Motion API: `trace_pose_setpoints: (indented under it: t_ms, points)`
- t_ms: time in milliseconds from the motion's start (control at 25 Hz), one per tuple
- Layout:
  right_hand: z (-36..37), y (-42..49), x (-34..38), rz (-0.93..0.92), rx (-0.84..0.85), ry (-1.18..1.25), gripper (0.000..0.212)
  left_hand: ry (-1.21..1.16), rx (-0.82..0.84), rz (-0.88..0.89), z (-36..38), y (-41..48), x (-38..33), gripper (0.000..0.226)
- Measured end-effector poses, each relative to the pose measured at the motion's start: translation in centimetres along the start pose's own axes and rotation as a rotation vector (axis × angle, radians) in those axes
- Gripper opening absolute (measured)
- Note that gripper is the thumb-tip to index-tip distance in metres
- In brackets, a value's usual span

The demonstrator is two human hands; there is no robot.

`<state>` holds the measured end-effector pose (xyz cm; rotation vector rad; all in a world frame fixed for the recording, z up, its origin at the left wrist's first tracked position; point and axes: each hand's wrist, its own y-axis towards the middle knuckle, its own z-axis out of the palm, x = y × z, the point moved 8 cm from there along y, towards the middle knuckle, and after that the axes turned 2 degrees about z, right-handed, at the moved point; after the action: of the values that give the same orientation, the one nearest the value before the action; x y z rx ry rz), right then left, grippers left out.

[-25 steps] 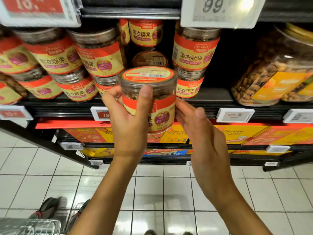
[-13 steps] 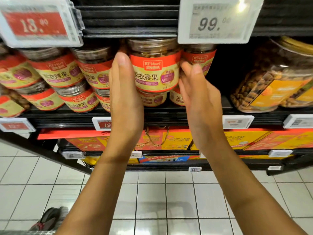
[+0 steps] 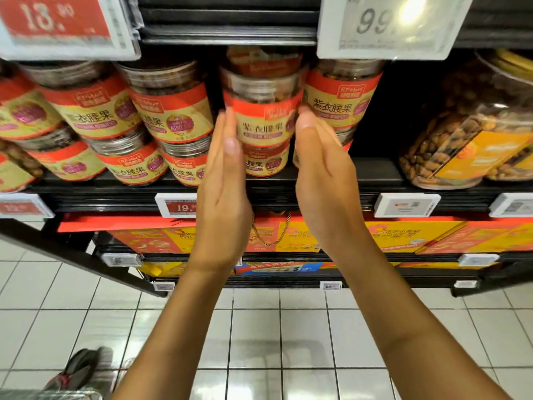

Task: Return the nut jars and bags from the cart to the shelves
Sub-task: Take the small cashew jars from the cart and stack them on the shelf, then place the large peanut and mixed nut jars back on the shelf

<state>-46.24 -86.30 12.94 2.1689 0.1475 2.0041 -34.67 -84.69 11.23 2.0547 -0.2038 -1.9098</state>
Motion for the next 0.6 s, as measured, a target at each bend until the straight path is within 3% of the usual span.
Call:
trace_pose_setpoints:
  t_ms: [80, 200, 480, 600]
  points:
    - [-0.1, 0.4, 0.4, -0.023, -0.042, -0.008, 0.032, -0.020, -0.035, -0.024, -0.2, 0.8, -0.2, 0.055]
    - [0.0, 0.3, -0.3, -0.013, -0.039, 0.037, 0.031, 0.021, -0.198, -0.023, -1.8, 0.6, 0.0, 0.042]
    - [-0.2, 1.6, -1.7, 0.047, -0.062, -0.008, 0.040, -0.031, -0.143, -0.133, -1.8, 1.5, 1.3, 0.055]
    - [-0.9, 0.1, -1.2, 0.043, -0.042, -0.059, 0.045, -0.022, -0.227, -0.171, -3.4, -0.6, 0.2, 0.034]
